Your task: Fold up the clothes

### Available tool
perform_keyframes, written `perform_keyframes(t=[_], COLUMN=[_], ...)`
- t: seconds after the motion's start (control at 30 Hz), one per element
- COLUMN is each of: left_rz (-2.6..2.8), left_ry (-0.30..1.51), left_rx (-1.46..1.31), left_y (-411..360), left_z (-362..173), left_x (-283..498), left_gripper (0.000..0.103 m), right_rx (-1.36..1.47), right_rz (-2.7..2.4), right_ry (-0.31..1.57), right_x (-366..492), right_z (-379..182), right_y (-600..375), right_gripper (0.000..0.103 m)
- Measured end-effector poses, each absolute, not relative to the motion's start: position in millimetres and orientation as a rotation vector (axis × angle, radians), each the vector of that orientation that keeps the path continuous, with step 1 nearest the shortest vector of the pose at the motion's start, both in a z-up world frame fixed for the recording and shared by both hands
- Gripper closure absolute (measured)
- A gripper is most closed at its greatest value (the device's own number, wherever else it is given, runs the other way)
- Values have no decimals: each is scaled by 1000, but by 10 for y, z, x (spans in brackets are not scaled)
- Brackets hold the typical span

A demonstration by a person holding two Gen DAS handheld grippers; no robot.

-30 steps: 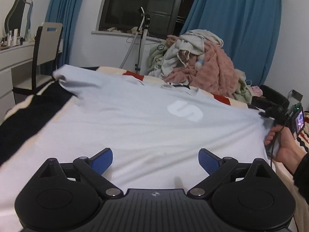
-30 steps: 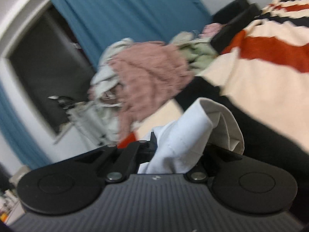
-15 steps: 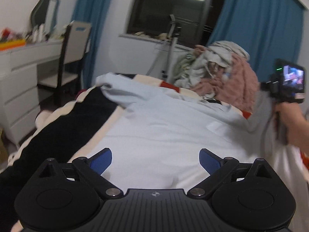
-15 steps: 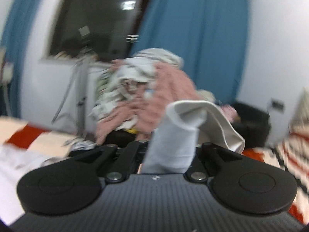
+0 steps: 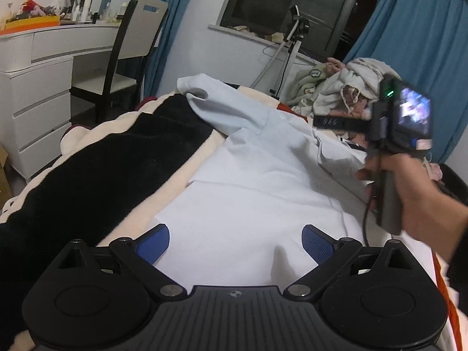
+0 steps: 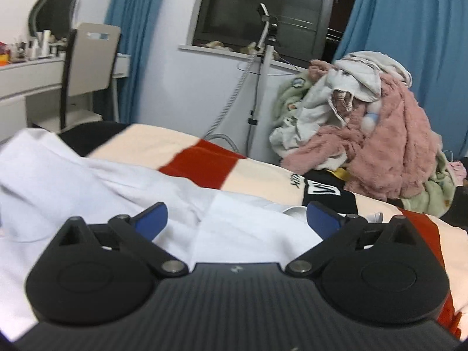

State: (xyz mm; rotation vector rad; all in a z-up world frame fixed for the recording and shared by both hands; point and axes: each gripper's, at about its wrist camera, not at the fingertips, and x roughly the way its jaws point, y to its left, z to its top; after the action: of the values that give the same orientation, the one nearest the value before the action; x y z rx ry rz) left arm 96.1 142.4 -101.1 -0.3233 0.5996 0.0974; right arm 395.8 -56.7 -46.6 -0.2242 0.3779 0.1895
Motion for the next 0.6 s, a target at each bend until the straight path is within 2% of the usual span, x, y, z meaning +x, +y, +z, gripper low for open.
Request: perform_keyframes(t=[0.13,0.33,0.6], left_rz=[81,48,-23], left_ry=[592,560,500], left_rx=[-289,-216,-122], left_y=[1320,1133,778], left_z=[-990,-867,-614], left_x=[973,830,300], left_gripper=[5,5,5], right_rx=[-157,35,158], right_rz=[210,215,156], right_ry=[337,261,189], right_x=[3503,2368,641], right_z=[-176,171,239], right_y=[-781,-1366,-1922], right_gripper=[0,0,0])
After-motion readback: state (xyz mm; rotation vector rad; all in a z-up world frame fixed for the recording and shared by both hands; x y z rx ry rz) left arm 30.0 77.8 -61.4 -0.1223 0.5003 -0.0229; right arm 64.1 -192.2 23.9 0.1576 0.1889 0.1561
